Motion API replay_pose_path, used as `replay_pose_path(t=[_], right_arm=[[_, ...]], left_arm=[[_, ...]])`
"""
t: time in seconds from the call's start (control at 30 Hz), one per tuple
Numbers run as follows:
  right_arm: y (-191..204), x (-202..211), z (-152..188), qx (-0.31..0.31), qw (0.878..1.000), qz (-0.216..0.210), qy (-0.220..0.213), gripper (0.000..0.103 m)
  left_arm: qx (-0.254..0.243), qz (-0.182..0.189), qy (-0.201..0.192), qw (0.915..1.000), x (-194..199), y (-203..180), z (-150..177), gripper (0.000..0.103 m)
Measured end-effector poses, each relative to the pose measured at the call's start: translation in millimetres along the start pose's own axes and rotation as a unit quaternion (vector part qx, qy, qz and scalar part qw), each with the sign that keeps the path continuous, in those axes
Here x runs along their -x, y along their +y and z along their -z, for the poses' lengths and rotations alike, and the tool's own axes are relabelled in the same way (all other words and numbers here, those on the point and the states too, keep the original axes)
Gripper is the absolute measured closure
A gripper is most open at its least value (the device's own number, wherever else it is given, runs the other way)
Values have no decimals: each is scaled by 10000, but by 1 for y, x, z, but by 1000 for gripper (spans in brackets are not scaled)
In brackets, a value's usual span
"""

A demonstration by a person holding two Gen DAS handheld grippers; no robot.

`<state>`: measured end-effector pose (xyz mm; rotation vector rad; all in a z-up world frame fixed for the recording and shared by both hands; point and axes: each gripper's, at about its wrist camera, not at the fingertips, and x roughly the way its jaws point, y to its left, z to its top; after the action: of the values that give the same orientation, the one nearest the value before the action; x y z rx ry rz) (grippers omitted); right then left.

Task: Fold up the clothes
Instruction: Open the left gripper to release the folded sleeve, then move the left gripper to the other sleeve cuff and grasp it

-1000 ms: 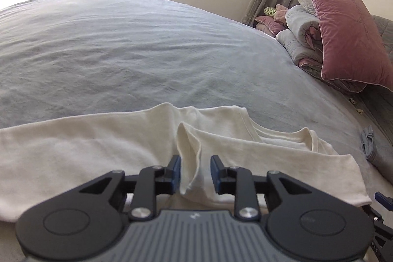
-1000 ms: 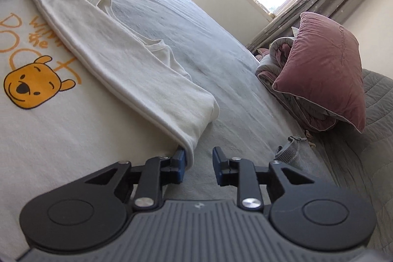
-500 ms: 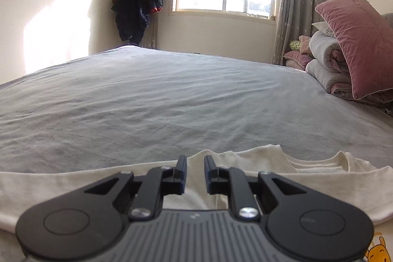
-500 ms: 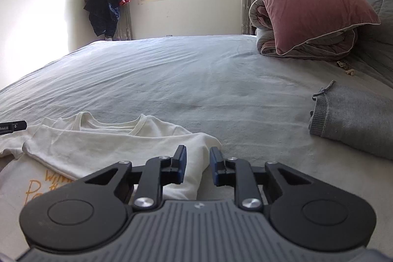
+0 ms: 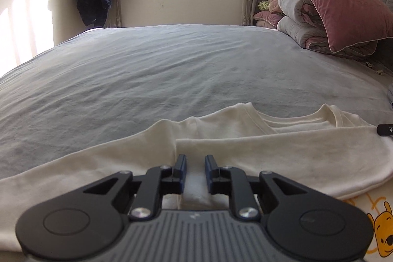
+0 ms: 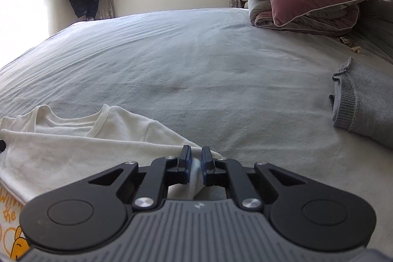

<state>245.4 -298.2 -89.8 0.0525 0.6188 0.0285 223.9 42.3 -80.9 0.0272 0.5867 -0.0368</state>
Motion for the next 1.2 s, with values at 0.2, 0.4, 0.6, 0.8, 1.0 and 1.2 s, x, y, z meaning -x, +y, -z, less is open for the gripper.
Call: replay_pose_path(t=[0.2, 0.4, 0.6, 0.8, 1.0, 1.2], right_arm=[[0, 48, 5, -263, 9984, -436, -260, 92], [20, 72, 35, 210, 9982, -558, -103, 92], [23, 59, 40, 176, 9989, -397, 166, 92], [24, 87, 36, -27, 9993, -379, 16, 81], [33, 117, 38, -148, 9987, -475, -55, 58], [51, 141, 35, 6, 9981, -618, -59, 54]], left_arm=[[68, 259, -61, 9996, 22, 4, 9, 68], [49, 380, 104, 9992, 26, 6, 23, 68], [300, 442, 305, 9981, 31, 11, 16, 63], [480, 447, 299, 9974, 60, 21, 16, 41], [722, 294, 379, 9962, 84, 38, 13, 25], [908, -56, 451, 9948, 102, 60, 18, 14]])
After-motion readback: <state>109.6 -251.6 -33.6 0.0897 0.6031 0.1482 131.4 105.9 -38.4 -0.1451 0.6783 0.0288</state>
